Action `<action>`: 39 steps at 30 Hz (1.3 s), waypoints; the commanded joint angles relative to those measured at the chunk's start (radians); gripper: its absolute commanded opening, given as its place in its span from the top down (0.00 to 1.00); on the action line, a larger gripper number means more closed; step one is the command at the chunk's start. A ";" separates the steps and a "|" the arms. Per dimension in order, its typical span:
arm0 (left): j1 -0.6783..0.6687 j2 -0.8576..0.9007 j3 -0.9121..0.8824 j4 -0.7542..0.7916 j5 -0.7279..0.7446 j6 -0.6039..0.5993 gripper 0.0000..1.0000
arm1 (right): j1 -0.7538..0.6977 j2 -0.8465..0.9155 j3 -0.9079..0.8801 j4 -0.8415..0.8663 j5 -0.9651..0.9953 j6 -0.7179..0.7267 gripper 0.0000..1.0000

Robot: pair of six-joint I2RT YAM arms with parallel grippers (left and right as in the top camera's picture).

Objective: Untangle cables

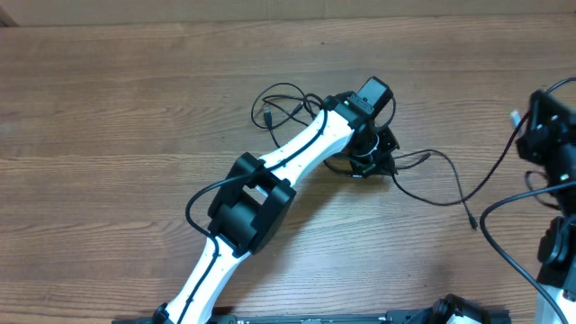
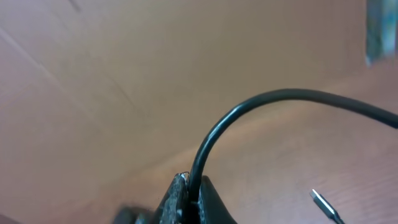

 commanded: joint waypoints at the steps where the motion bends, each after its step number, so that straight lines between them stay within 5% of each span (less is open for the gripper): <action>1: 0.030 -0.049 0.077 0.002 -0.027 0.154 0.96 | 0.023 0.020 0.023 -0.078 0.038 -0.020 0.96; 10: 0.064 -0.213 0.129 -0.034 -0.060 0.538 0.96 | 0.023 0.161 0.023 -0.222 -0.145 -0.015 0.96; 20: 0.103 -0.387 0.129 -0.275 -0.024 0.869 0.96 | 0.023 0.335 0.023 -0.249 -0.437 -0.008 0.96; 25: 0.135 -0.381 0.128 -0.310 -0.033 0.916 0.96 | 0.027 0.372 0.023 -0.282 -0.477 -0.004 0.96; 31: 0.145 -0.375 0.128 -0.325 0.087 1.188 0.96 | 0.091 0.377 0.023 -0.285 -0.477 0.014 0.96; 39: 0.148 -0.375 0.129 -0.394 0.102 1.367 0.96 | 0.214 0.415 0.016 -0.194 -0.476 0.100 0.96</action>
